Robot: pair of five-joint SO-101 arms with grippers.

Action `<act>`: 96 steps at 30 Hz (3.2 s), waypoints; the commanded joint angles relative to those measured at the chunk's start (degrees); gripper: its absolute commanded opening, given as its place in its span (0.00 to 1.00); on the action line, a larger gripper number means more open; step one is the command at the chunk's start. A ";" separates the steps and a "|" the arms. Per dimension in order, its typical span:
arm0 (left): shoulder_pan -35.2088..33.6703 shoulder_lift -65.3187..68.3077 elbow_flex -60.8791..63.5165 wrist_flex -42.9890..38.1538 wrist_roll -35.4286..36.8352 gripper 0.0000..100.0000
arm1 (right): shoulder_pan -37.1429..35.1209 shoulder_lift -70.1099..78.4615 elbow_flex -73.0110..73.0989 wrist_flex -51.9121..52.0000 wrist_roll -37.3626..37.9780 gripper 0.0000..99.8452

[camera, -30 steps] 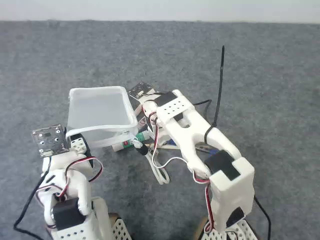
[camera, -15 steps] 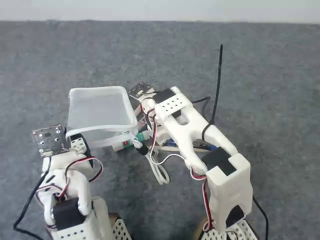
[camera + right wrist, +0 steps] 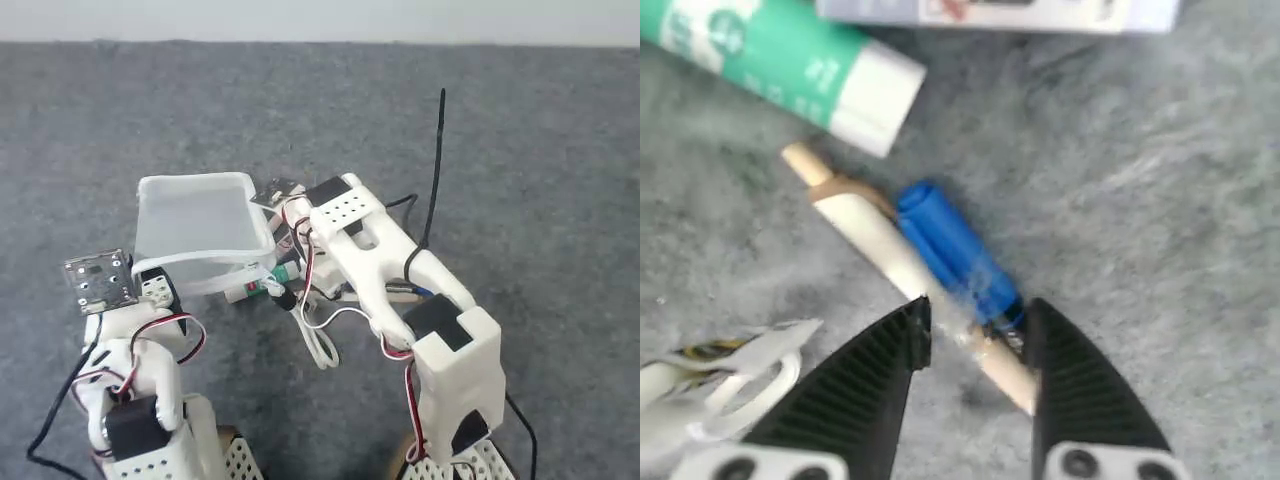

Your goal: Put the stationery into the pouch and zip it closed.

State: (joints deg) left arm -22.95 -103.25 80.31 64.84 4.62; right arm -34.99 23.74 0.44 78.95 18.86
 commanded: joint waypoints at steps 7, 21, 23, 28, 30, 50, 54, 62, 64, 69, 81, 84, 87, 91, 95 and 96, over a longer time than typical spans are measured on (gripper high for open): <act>-0.44 -1.23 -2.95 0.26 -0.62 0.01 | 3.30 1.98 -2.55 -4.88 0.70 0.12; -0.53 -1.23 -2.95 0.26 -0.62 0.01 | 2.07 2.42 -2.37 -4.26 0.70 0.11; -0.53 -1.23 -2.95 0.26 -0.62 0.01 | 2.15 3.82 -2.55 -4.70 0.79 0.11; -0.53 -1.23 -2.86 0.18 -0.62 0.01 | 2.42 3.30 -3.08 -4.62 3.96 0.02; -0.35 -1.23 -2.33 -0.18 -0.62 0.01 | 2.59 1.89 -3.08 -4.26 3.96 0.00; 3.16 -1.14 -7.25 -1.05 -0.18 0.01 | 8.40 -24.66 6.15 -1.45 -0.70 0.01; 7.65 -1.14 -8.92 -0.97 -0.18 0.01 | 8.66 -33.27 12.48 -5.76 -2.29 0.01; 8.35 0.44 -18.33 0.44 1.67 0.01 | 8.75 -45.41 22.33 -15.25 -9.58 0.01; 8.35 4.31 -21.32 0.53 1.76 0.01 | 8.75 -47.08 24.44 -17.63 -10.90 0.01; 8.35 18.46 -30.90 0.62 1.76 0.01 | 10.51 -49.98 28.75 -23.60 -13.63 0.01; 12.92 49.05 -54.11 11.16 6.95 0.01 | 12.79 -49.80 29.36 -25.71 -15.21 0.01; 13.89 56.00 -57.80 13.71 8.09 0.01 | 12.79 -50.42 29.36 -25.71 -15.21 0.01; 13.71 61.45 -59.47 13.54 10.20 0.01 | 12.88 -52.18 28.92 -25.45 -15.12 0.01; 13.27 65.14 -60.18 13.19 11.34 0.01 | 12.62 -58.42 28.84 -25.71 -15.12 0.01; 9.85 65.76 -59.74 11.69 13.98 0.01 | 10.15 -65.10 28.66 -29.93 -15.12 0.01; 9.58 65.76 -59.47 11.60 13.98 0.01 | 9.45 -66.42 28.66 -31.60 -15.12 0.01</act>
State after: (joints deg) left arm -12.04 -37.41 23.08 78.37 17.19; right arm -23.74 -36.57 30.33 51.52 4.18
